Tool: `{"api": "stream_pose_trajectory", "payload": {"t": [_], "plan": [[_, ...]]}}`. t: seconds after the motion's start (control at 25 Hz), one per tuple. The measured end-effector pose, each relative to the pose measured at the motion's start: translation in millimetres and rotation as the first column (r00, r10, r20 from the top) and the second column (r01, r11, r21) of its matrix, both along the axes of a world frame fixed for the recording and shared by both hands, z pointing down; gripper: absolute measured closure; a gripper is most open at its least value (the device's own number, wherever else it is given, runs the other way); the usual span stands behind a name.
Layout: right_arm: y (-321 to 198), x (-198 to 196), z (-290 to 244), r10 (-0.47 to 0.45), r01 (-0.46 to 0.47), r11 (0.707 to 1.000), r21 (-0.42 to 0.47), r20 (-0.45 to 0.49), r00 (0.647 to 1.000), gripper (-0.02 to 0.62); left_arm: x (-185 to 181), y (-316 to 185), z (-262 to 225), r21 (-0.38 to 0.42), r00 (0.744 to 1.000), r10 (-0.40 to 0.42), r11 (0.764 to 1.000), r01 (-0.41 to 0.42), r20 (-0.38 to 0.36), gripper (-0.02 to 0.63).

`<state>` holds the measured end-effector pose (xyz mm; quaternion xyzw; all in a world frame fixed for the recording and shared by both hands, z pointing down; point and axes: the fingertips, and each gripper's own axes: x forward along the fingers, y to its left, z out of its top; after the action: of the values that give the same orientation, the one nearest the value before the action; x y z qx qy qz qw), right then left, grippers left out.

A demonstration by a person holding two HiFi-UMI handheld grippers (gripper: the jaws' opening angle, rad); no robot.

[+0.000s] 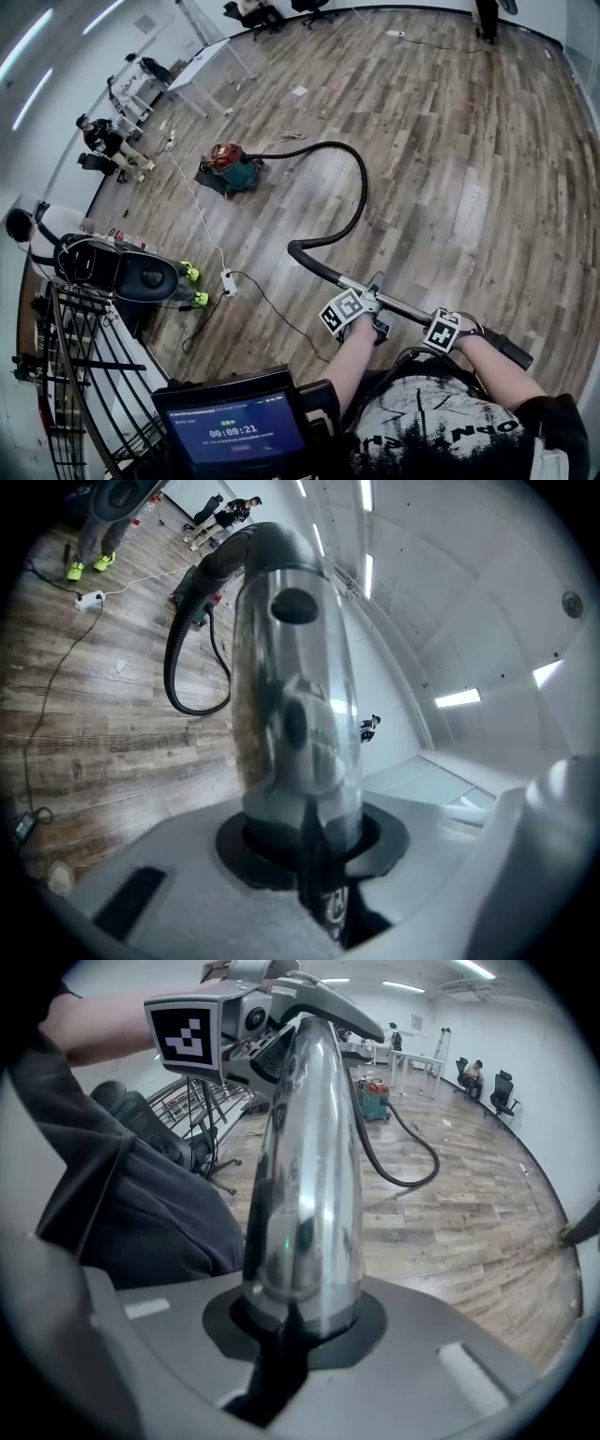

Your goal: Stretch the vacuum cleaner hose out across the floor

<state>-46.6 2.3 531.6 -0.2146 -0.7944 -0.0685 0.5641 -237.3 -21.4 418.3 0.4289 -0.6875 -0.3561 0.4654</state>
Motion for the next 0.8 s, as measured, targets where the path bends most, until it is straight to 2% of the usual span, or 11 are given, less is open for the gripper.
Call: {"api": "stream_pose_trajectory", "payload": {"t": [0.2, 0.44, 0.8], "plan": [[25, 8, -2, 0.000, 0.001, 0.999, 0.037, -0.008, 1.000, 0.538, 6, 30, -3, 0.042, 1.000, -0.003, 0.999, 0.003, 0.002, 0.523], [81, 36, -3, 0.010, -0.006, 0.996, 0.091, -0.042, 0.999, 0.538, 31, 91, 4, 0.079, 0.999, -0.003, 0.997, 0.006, -0.044, 0.523], [158, 111, 14, 0.110, -0.099, 0.989, 0.105, -0.096, 0.989, 0.538, 102, 151, 32, 0.089, 0.992, 0.086, 0.993, -0.078, -0.096, 0.523]]}}
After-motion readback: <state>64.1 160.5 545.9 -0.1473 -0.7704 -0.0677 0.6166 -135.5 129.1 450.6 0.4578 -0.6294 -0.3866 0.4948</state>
